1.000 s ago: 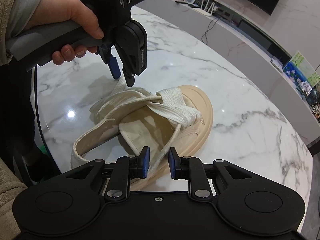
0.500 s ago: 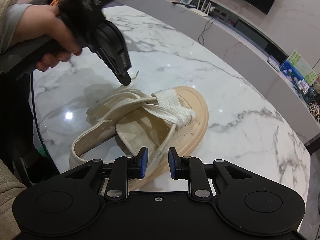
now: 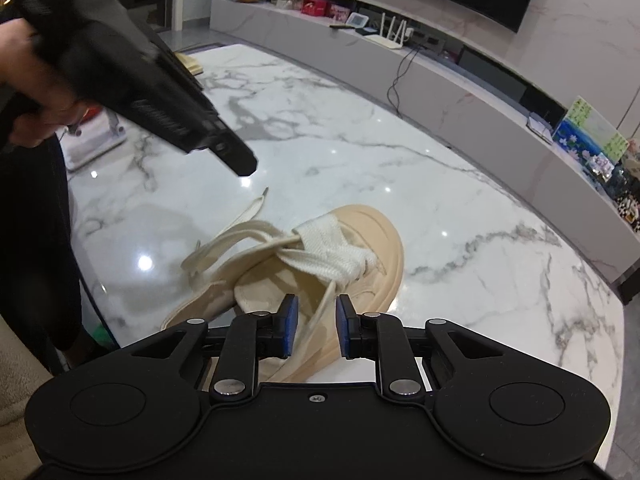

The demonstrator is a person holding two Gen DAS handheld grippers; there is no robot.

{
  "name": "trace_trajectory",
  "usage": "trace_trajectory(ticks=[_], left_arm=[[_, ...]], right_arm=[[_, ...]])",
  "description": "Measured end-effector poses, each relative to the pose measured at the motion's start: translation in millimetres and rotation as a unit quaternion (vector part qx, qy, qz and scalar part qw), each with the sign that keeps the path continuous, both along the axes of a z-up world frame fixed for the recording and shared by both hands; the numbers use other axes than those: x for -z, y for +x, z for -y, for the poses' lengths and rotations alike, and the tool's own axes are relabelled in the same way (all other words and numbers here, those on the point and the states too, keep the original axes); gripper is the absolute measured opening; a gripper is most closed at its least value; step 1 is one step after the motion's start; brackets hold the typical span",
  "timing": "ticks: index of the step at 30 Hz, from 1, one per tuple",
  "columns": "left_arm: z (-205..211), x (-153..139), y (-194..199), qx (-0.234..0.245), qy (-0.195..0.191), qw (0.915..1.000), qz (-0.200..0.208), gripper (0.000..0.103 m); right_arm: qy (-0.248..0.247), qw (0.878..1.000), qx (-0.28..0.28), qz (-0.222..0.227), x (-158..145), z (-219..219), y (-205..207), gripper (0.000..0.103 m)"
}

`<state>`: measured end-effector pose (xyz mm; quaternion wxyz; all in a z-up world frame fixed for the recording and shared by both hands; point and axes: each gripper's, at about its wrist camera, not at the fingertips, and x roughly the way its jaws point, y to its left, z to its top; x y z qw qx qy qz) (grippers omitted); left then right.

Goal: Lace up shoes with both hands

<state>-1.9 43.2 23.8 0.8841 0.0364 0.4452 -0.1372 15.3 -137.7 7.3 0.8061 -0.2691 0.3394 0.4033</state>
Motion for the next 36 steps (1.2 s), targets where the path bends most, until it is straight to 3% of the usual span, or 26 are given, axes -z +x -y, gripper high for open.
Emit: trace_trajectory(ticks=[2, 8, 12, 15, 19, 25, 29, 36], left_arm=[[1, 3, 3, -0.016, 0.019, 0.9996, -0.012, 0.001], [-18, 20, 23, -0.092, 0.006, 0.9949, -0.042, 0.003], [-26, 44, 44, -0.153, 0.012, 0.9858, -0.069, 0.017], [-31, 57, 51, -0.168, 0.016, 0.9825, -0.079, 0.017], [-44, 84, 63, -0.221, 0.011, 0.9699, -0.102, 0.017], [-48, 94, 69, -0.250, -0.006, 0.9617, -0.112, 0.017], [-46, 99, 72, -0.259, -0.010, 0.9586, -0.118, 0.024], [-35, 100, 75, -0.242, 0.021, 0.9641, -0.107, 0.024]], right_arm=[[-0.006, 1.000, 0.002, 0.002, 0, -1, 1, 0.016], [-0.014, 1.000, -0.003, 0.011, -2, -3, -6, 0.016], [-0.014, 1.000, -0.007, 0.020, 4, -1, -9, 0.017], [-0.013, 1.000, -0.013, 0.019, 9, -1, -11, 0.017], [-0.007, 1.000, -0.019, 0.018, 11, 0, -10, 0.017], [-0.003, 0.999, -0.034, 0.027, 15, 0, -11, 0.019], [-0.003, 0.999, -0.038, 0.031, 16, 1, -12, 0.019], [-0.003, 0.999, -0.038, 0.031, 17, 2, -13, 0.019]])
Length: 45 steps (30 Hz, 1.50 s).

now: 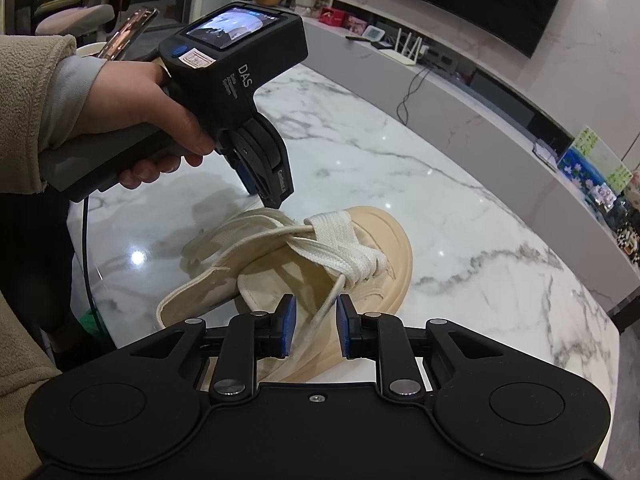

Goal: Lace up shoes with both hands

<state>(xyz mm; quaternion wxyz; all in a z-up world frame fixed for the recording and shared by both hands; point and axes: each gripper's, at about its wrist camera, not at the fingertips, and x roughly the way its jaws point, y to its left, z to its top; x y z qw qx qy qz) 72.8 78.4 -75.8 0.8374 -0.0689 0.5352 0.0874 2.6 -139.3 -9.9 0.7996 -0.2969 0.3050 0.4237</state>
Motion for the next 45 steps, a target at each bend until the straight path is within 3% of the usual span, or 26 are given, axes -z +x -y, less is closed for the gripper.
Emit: trace_trajectory(ticks=[9, 14, 21, 27, 28, 32, 39, 45], left_arm=[[5, 2, -3, 0.037, 0.011, 0.9992, 0.010, 0.002], [3, -2, -9, 0.059, 0.003, 0.9981, 0.020, 0.001], [16, -37, -29, 0.130, 0.018, 0.9891, 0.067, 0.001], [46, -83, -55, 0.230, 0.057, 0.9645, 0.116, 0.001], [50, -89, -58, 0.243, 0.058, 0.9605, 0.122, 0.001], [73, -108, -72, 0.305, 0.052, 0.9420, 0.130, 0.001], [102, -112, -82, 0.389, 0.034, 0.9137, 0.112, 0.001], [121, -92, -67, 0.446, 0.053, 0.8903, 0.076, 0.001]], right_arm=[[0.000, 1.000, 0.003, 0.006, -3, 1, -4, 0.019], [0.003, 1.000, 0.009, 0.011, -6, 4, -4, 0.019], [0.019, 1.000, 0.014, 0.005, -9, 4, -4, 0.019], [0.023, 0.999, 0.030, 0.000, -11, 5, -1, 0.013], [0.022, 0.999, 0.034, -0.004, -11, 5, 0, 0.008], [0.025, 0.999, 0.043, -0.014, -11, 5, 3, 0.008], [0.043, 0.996, 0.066, -0.043, -12, 12, 11, 0.004], [0.062, 0.991, 0.091, -0.072, -11, 22, 20, 0.004]])
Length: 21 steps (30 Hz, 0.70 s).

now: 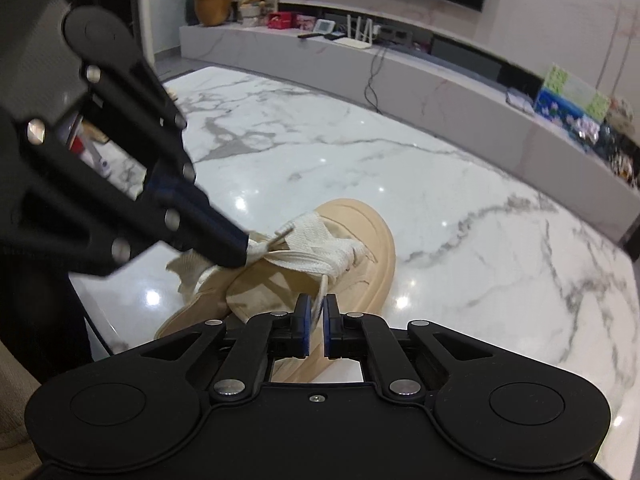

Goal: Lace up shoes with both hands

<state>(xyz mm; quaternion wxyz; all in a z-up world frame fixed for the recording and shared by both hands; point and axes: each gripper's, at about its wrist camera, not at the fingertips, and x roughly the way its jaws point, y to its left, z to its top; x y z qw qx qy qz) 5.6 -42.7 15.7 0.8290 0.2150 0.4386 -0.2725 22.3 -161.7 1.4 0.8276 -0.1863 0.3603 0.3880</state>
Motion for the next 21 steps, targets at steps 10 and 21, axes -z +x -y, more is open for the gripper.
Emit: trace_trajectory(ticks=[10, 21], left_arm=[[15, 17, 8, 0.065, 0.046, 0.9967, -0.016, 0.001], [22, 24, 14, 0.089, 0.072, 0.9930, -0.031, 0.001]], right_arm=[[0.006, 1.000, -0.002, -0.002, 2, 2, 1, 0.004], [0.006, 1.000, -0.008, -0.001, 3, 3, 2, 0.004]])
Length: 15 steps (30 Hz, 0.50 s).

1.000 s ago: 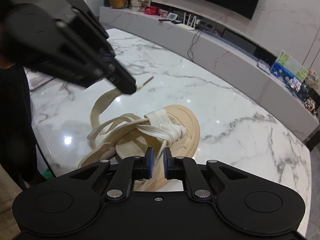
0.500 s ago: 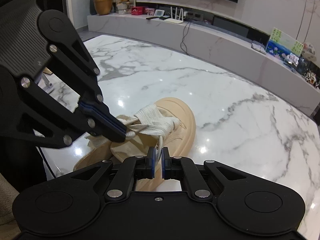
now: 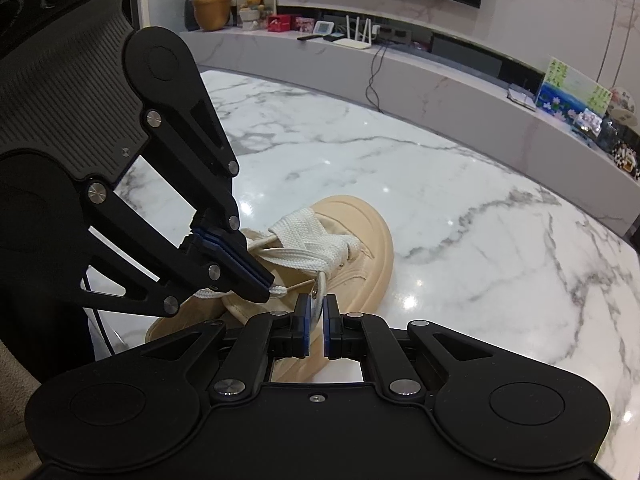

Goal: Lace up shoes with both hands

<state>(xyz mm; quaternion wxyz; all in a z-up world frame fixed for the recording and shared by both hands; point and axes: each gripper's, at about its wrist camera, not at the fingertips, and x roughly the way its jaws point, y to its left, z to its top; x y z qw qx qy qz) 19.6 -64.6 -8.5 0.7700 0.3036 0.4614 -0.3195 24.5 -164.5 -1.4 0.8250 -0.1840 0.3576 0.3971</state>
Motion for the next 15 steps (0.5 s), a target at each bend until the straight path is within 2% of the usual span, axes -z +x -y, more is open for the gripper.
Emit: trace_trajectory(ticks=[15], left_arm=[[3.5, -0.2, -1.4, 0.009, 0.012, 0.9999, -0.008, 0.001]], right_arm=[[-0.002, 1.000, -0.002, 0.004, 0.3, -3.2, -2.9, 0.004]])
